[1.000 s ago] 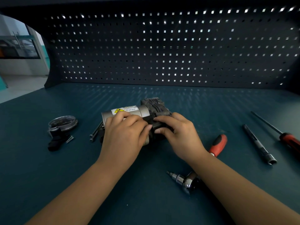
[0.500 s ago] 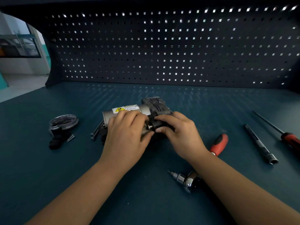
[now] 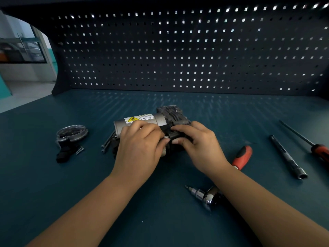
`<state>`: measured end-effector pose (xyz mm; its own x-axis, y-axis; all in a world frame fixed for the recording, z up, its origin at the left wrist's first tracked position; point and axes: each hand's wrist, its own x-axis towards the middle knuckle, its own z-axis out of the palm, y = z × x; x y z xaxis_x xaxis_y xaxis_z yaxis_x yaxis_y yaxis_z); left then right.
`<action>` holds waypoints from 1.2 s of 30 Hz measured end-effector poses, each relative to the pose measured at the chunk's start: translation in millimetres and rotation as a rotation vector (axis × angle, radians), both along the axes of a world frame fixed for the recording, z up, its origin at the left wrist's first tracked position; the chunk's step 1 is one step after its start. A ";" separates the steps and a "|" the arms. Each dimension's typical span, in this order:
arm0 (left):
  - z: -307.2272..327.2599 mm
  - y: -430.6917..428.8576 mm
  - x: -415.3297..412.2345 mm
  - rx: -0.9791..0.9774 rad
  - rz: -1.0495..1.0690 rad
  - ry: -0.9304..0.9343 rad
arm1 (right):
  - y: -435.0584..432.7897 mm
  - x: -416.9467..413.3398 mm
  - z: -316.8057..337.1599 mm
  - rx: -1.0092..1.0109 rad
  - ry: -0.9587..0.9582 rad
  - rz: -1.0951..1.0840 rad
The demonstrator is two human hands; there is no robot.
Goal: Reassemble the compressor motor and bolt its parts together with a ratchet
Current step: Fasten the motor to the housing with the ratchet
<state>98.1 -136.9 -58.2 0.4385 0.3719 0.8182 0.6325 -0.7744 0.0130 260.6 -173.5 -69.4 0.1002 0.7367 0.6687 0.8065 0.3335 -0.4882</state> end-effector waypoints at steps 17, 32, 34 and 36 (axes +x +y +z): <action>1.1 -0.5 -1.1 -0.059 0.044 -0.011 | 0.6 0.0 -0.2 0.016 -0.005 -0.005; 1.2 -0.9 -0.5 -0.064 0.071 0.021 | 0.2 -0.1 -0.1 0.009 0.003 -0.002; 0.3 -0.9 -0.2 -0.062 0.015 -0.005 | 0.0 -0.3 -0.2 0.007 -0.002 -0.004; 0.1 0.1 0.2 -0.044 -0.025 -0.017 | 0.0 -0.5 -0.6 0.008 -0.002 -0.006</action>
